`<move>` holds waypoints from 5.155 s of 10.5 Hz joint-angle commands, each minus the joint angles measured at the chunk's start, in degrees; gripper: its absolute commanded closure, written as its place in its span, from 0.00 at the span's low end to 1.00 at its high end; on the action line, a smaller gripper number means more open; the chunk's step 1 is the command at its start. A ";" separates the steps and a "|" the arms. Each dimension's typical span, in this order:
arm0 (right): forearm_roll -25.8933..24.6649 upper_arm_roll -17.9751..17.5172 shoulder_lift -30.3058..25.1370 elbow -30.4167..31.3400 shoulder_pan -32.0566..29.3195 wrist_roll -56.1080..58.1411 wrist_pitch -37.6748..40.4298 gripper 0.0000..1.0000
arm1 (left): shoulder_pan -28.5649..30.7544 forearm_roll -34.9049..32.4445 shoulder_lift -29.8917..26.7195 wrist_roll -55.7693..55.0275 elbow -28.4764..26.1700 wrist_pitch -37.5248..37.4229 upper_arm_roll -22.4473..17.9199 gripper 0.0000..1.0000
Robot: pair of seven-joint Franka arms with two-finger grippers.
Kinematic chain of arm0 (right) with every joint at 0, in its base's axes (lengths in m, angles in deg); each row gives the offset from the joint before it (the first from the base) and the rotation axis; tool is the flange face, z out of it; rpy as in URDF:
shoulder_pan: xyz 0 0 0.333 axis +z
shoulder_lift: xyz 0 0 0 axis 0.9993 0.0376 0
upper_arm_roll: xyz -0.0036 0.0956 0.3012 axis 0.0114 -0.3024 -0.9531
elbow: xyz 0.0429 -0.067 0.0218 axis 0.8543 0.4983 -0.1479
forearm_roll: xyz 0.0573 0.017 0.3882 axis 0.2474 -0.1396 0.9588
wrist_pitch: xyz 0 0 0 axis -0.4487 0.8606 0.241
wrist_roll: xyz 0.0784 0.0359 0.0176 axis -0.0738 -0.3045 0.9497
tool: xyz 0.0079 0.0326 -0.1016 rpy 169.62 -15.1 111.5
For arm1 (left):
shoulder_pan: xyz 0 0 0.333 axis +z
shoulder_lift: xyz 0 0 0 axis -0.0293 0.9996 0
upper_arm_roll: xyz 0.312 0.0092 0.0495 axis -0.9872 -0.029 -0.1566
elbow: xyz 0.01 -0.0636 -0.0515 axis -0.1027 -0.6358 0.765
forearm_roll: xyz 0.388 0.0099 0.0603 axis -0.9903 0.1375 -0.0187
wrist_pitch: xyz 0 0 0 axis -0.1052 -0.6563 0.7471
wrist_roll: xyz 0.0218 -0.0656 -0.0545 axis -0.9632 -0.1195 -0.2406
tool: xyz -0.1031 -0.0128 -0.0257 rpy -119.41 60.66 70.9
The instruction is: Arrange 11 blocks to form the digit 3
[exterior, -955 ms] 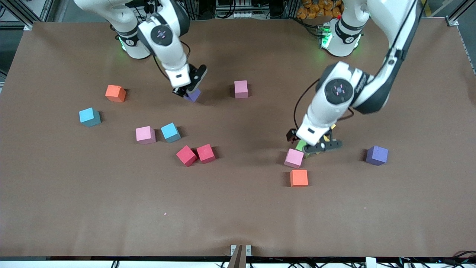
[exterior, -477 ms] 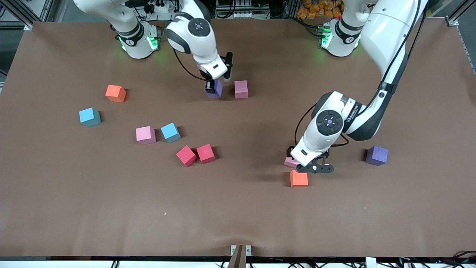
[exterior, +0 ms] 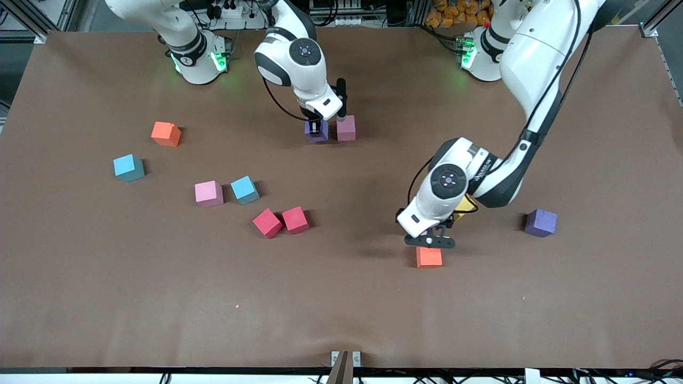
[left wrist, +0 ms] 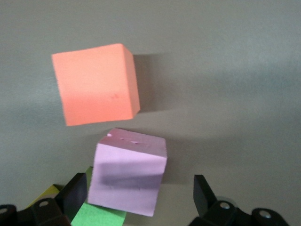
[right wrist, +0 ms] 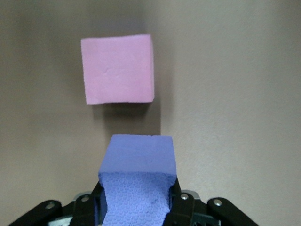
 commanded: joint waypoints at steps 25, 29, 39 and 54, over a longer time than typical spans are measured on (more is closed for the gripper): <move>-1.73 7.05 9.50 -7.30 10.42 -1.38 -1.37 0.00 | 1.90 8.80 -10.90 9.69 -8.69 -3.69 0.49 0.63; -1.56 6.96 7.58 -7.30 10.16 -1.20 0.12 0.00 | 1.90 10.82 -18.55 9.17 -16.86 -3.69 0.92 0.63; -2.51 7.05 -6.76 -7.74 -13.35 -1.03 13.14 0.00 | 0.67 1.78 -20.15 2.22 -28.56 1.11 17.96 0.63; -1.02 11.09 16.08 -27.33 -12.54 -43.72 -1.11 0.00 | -0.39 -19.67 -13.56 12.92 -36.22 14.67 23.42 0.64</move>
